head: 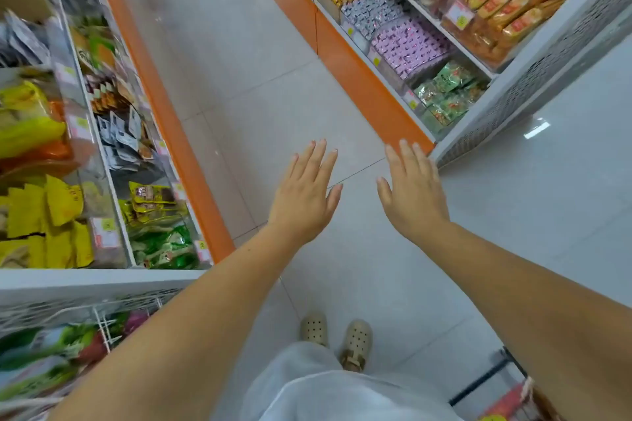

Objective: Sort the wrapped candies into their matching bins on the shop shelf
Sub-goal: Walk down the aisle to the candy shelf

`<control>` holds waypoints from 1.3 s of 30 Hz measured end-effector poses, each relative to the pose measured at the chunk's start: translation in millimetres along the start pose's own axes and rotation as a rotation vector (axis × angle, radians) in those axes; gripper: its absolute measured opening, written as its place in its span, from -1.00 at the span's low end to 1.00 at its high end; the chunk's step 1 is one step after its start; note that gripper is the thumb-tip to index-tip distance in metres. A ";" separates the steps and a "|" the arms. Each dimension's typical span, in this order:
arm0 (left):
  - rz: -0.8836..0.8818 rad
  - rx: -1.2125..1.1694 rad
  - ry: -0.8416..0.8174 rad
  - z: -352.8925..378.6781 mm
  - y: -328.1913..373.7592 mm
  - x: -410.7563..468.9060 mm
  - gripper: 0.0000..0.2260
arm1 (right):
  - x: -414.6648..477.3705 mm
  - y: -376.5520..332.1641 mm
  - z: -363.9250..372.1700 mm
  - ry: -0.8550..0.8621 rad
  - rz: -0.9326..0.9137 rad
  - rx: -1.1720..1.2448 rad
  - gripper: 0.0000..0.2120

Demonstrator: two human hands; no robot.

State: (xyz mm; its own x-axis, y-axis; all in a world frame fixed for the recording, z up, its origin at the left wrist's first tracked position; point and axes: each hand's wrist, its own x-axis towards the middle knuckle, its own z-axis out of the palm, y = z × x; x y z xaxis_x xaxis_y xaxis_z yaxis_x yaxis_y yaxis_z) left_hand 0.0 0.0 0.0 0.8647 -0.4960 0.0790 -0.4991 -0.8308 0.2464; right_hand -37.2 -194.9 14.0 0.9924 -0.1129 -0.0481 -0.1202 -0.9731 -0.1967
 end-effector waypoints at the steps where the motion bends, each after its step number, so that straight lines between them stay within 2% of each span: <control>1: -0.017 0.003 -0.003 -1.3 -4.0 4.3 -0.47 | 6.8 -2.6 2.2 -0.006 -0.007 -0.005 -0.45; 7: -0.097 0.001 -0.028 8.7 -50.5 34.7 -0.47 | 60.3 -25.8 21.1 -0.091 -0.059 -0.013 -0.46; 14: -0.199 0.003 -0.067 17.3 -165.3 100.7 -0.47 | 176.6 -77.5 50.3 -0.142 -0.101 0.004 -0.46; 24: -0.256 -0.041 -0.095 -32.7 -347.7 248.8 -0.48 | 395.5 -180.3 53.4 -0.165 -0.094 0.009 -0.47; 28: -0.278 -0.037 -0.078 -40.9 -411.7 312.2 -0.47 | 490.7 -214.2 54.2 -0.131 -0.127 -0.003 -0.47; 39: -0.406 -0.036 -0.073 -73.2 -598.7 515.1 -0.51 | 787.8 -317.6 71.1 -0.211 -0.285 -0.041 -0.47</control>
State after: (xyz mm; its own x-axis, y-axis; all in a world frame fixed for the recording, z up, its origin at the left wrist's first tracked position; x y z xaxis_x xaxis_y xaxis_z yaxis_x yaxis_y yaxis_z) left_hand 748.3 260.4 -36.1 0.9840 -0.1475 -0.1004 -0.1147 -0.9539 0.2772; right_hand 781.1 39.5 -31.0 0.9585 0.2042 -0.1990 0.1662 -0.9673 -0.1918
